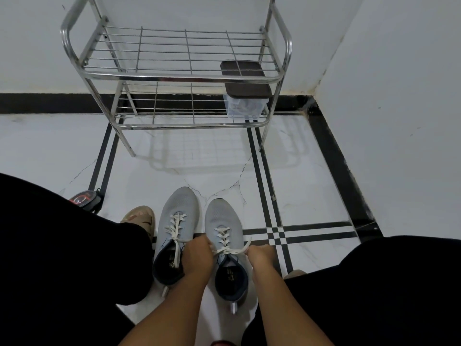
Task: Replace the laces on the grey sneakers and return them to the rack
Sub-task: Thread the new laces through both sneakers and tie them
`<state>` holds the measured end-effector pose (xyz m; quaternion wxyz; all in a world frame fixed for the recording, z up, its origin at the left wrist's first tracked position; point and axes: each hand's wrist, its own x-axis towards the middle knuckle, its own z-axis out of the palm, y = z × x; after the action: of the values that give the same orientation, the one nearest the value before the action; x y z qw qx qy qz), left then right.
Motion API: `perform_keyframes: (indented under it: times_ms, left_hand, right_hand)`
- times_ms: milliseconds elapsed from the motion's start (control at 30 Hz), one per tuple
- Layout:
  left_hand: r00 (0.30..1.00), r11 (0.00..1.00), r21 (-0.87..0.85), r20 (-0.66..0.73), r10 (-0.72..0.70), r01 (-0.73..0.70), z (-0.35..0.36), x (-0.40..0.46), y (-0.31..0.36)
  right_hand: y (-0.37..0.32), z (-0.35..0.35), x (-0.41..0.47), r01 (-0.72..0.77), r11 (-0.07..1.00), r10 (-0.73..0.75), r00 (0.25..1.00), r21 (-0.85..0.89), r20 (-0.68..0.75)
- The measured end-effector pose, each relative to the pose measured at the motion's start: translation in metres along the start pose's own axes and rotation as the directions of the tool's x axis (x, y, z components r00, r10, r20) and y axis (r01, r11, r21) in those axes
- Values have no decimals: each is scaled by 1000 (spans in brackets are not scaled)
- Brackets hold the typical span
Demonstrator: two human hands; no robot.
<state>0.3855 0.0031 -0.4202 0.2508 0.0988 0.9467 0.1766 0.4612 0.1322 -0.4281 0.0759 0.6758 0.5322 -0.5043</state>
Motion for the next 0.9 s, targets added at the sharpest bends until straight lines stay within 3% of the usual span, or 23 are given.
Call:
perform_keyframes:
  times_ms: [67,133,200,267,300,533,767,900]
  left_hand:
    - [997,994,-88,55,-57,62,-2,5,0]
    - [976,915,-360,176,-128,185,-4,16,-3]
    - [919,638,-670,353,-176,380,-7,18,-1]
    - [854,366,-773,484,-190,519,-6,16,2]
    - [836,320,-773,517,-182,548,-5,15,4]
    - [843,405,-747,520,-139,528,5,12,3]
    - [890,571,-688,398,-221,449,14,17,1]
    - [890,574,-679,355,-287,457,19,18,1]
  right_hand:
    - [1,-2,2,-17,1000,17,1000,9,15]
    - [0,-5,4,-32,997,25,995,68,95]
    - [0,-6,1,-70,979,30,978,189,207]
    - [1,-5,-7,-111,949,29,963,294,269]
    - [2,-4,-11,-114,940,20,959,320,283]
    - [3,-5,-14,-56,984,1,949,167,315]
    - [2,4,-9,-48,975,0,976,218,216]
    - [3,11,-4,-160,951,114,977,265,180]
